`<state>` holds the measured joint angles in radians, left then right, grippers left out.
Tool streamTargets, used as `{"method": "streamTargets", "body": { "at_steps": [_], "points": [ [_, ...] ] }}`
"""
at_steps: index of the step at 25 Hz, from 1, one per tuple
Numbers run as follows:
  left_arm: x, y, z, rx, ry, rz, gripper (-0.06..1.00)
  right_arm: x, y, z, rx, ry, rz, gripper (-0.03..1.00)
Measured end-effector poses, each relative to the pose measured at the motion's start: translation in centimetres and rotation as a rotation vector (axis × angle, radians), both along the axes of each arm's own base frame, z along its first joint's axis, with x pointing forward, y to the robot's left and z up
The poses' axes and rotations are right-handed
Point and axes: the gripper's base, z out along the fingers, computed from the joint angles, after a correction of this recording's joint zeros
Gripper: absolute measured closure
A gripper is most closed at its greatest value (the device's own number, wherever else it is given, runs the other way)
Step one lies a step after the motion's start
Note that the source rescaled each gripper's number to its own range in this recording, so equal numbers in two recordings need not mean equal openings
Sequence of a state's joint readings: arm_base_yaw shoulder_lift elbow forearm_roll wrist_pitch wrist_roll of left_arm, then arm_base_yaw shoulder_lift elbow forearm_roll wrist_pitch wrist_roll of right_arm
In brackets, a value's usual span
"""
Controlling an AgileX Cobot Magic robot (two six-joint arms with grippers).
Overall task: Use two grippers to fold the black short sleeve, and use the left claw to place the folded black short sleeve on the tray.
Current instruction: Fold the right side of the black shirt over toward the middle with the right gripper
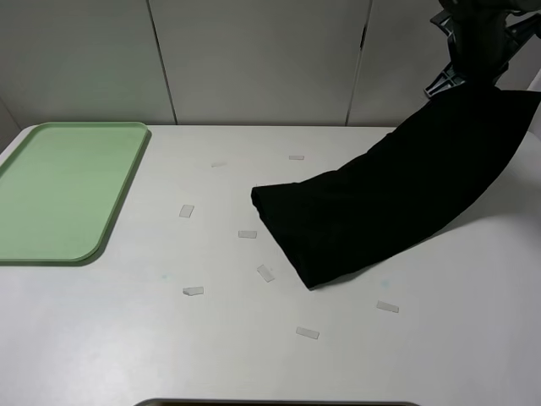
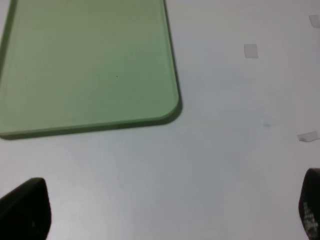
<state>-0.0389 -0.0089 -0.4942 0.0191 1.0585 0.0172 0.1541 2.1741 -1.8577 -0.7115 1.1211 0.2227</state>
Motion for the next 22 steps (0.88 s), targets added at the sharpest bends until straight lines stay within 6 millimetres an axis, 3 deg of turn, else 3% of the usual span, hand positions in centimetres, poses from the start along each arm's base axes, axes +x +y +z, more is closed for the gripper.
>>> {"method": "streamTargets", "body": {
  "at_steps": [5,15,22],
  "points": [
    [0.0,0.0,0.0,0.000,0.000,0.000,-0.06,-0.2,0.3,-0.3,-0.004,0.015,-0.022,0.97],
    [0.0,0.0,0.0,0.000,0.000,0.000,-0.06,-3.4,1.4,-7.9,-0.003,0.181,0.003,0.97],
    [0.0,0.0,0.0,0.000,0.000,0.000,-0.06,-3.6,3.7,-8.5,-0.015,0.144,0.105,0.97]
  ]
}}
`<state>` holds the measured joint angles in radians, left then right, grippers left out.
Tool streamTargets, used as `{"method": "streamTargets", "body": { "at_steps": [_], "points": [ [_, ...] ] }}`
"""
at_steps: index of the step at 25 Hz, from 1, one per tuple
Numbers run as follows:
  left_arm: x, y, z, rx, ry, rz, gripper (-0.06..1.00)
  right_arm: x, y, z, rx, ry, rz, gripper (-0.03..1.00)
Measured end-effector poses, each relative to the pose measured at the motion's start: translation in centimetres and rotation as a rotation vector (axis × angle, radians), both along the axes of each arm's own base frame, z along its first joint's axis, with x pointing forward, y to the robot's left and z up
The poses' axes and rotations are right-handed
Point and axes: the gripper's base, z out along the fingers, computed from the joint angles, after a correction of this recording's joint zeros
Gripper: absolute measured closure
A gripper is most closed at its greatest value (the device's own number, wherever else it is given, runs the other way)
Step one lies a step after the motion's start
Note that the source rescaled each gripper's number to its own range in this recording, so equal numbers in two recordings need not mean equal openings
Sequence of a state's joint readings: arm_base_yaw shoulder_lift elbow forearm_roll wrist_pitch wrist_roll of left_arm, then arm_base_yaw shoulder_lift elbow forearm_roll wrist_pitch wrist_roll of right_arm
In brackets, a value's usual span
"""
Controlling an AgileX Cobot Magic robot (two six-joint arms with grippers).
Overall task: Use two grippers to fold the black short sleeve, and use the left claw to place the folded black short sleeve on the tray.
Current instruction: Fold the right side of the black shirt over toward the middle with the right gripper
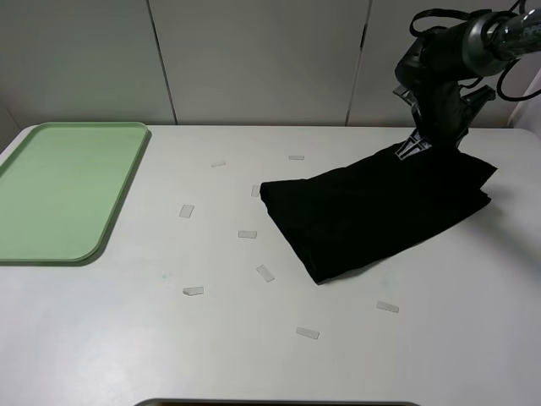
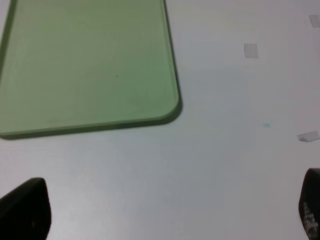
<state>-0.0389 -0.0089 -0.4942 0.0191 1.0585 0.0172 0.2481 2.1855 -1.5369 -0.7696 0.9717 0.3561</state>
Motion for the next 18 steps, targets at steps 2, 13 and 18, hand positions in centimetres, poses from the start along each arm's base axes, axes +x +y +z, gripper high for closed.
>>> {"method": "streamTargets", "body": {
  "at_steps": [2,13,18],
  "points": [
    [0.0,0.0,0.0,0.000,0.000,0.000,-0.06,0.0,0.8,0.1,-0.002,-0.009,0.026,0.97],
    [0.0,0.0,0.0,0.000,0.000,0.000,-0.06,-1.3,4.8,-0.5,0.070,0.003,0.093,0.97],
    [0.0,0.0,0.0,0.000,0.000,0.000,-0.06,-2.2,6.7,-0.7,0.187,0.033,0.043,0.95]
  ]
}}
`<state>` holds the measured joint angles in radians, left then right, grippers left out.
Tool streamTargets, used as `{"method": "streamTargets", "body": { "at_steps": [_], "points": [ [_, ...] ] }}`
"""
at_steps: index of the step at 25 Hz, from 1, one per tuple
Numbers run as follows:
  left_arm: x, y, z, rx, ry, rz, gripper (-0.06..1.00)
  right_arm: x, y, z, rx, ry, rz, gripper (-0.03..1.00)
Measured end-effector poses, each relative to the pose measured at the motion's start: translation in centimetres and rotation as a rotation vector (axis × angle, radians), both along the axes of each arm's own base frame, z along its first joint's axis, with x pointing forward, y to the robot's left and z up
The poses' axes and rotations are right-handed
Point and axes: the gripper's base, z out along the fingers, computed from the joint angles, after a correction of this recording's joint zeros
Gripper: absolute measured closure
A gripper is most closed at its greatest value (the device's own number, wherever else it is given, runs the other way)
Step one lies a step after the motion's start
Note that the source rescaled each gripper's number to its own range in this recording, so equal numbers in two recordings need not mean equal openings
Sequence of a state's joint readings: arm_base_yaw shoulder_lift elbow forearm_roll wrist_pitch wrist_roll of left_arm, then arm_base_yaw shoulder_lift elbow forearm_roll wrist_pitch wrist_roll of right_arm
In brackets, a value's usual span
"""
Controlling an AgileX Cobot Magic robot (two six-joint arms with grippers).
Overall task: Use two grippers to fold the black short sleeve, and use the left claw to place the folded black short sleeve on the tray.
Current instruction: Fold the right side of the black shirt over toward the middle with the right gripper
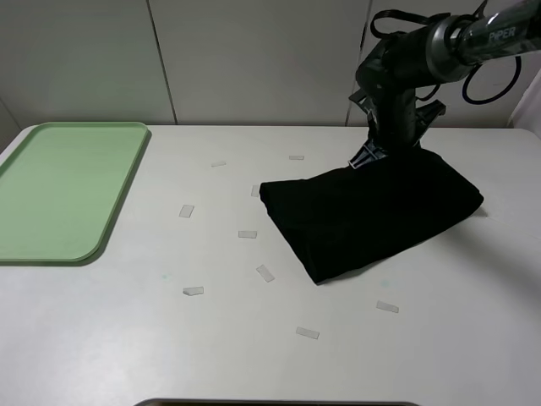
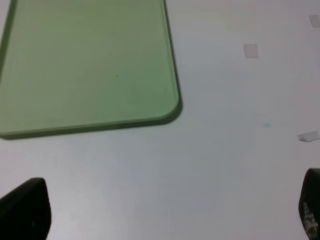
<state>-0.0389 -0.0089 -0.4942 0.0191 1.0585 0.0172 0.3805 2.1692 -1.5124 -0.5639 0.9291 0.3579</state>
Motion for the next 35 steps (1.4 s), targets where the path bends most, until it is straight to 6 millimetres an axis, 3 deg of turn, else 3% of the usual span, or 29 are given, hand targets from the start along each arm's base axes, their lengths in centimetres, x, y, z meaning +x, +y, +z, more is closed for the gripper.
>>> {"method": "streamTargets", "body": {
  "at_steps": [3,8,11,16,21,24,27,35],
  "points": [
    [0.0,0.0,0.0,0.000,0.001,0.000,-0.06,-0.3,0.6,0.7,0.062,0.007,-0.002,0.82],
    [0.0,0.0,0.0,0.000,0.001,0.000,-0.06,-0.7,1.2,3.9,0.162,-0.053,0.032,0.24],
    [0.0,0.0,0.0,0.000,0.001,0.000,-0.06,-1.2,1.4,6.2,0.220,-0.092,0.021,0.06],
    [0.0,0.0,0.0,0.000,0.001,0.000,-0.06,-1.8,0.4,10.1,0.231,-0.176,0.046,0.01],
    [0.0,0.0,0.0,0.000,0.001,0.000,-0.06,-0.2,-4.1,10.7,0.111,-0.249,0.031,0.01],
    [0.0,0.0,0.0,0.000,0.001,0.000,-0.06,0.9,-6.0,9.6,0.082,-0.257,0.016,0.01],
    [0.0,0.0,0.0,0.000,0.001,0.000,-0.06,1.5,-6.6,7.5,0.074,-0.219,0.004,0.01],
    [0.0,0.0,0.0,0.000,0.001,0.000,-0.06,0.6,-4.7,1.9,0.134,-0.148,0.080,0.01]
  ]
}}
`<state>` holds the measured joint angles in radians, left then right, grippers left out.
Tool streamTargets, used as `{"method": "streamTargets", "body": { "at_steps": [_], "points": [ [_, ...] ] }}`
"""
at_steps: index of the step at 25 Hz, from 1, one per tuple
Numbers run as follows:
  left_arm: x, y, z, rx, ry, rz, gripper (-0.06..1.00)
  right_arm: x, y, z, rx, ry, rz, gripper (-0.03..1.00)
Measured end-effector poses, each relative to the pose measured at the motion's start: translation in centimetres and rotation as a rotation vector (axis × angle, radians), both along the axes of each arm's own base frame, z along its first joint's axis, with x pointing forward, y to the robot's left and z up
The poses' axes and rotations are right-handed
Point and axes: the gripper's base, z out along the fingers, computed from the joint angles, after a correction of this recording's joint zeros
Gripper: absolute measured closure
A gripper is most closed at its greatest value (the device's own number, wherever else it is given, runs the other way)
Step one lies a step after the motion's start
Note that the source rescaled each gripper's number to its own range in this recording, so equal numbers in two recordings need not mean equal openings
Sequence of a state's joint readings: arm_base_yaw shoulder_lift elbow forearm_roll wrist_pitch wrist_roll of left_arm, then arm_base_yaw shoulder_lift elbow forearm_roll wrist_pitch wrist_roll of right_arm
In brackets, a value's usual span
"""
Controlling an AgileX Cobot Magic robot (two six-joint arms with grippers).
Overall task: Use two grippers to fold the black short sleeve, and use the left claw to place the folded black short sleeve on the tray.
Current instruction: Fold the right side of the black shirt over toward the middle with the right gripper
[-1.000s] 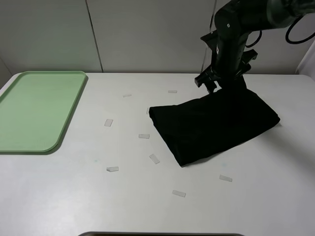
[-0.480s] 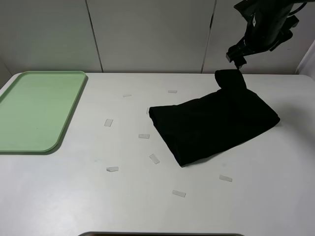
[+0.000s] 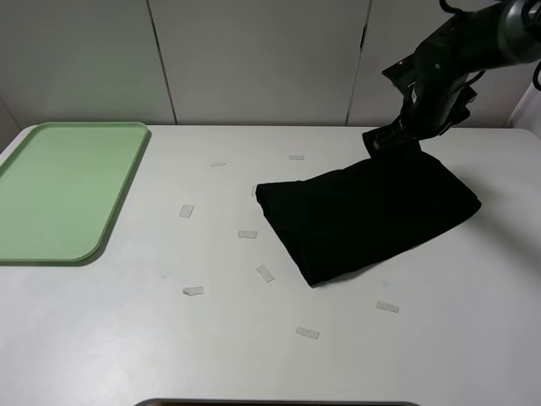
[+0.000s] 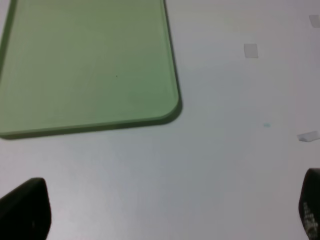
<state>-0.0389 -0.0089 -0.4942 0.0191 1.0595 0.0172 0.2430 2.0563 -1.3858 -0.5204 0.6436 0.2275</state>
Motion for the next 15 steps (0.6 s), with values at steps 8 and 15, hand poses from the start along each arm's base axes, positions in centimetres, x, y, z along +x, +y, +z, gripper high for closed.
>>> {"method": "streamTargets", "body": {
  "at_steps": [8,15],
  "points": [
    [0.0,0.0,0.0,0.000,0.000,0.000,-0.06,-1.4,4.1,-1.5,0.082,-0.034,0.126,0.01],
    [0.0,0.0,0.0,0.000,0.000,0.000,-0.06,-1.7,4.7,-1.8,0.110,-0.025,0.116,0.01]
  ]
}}
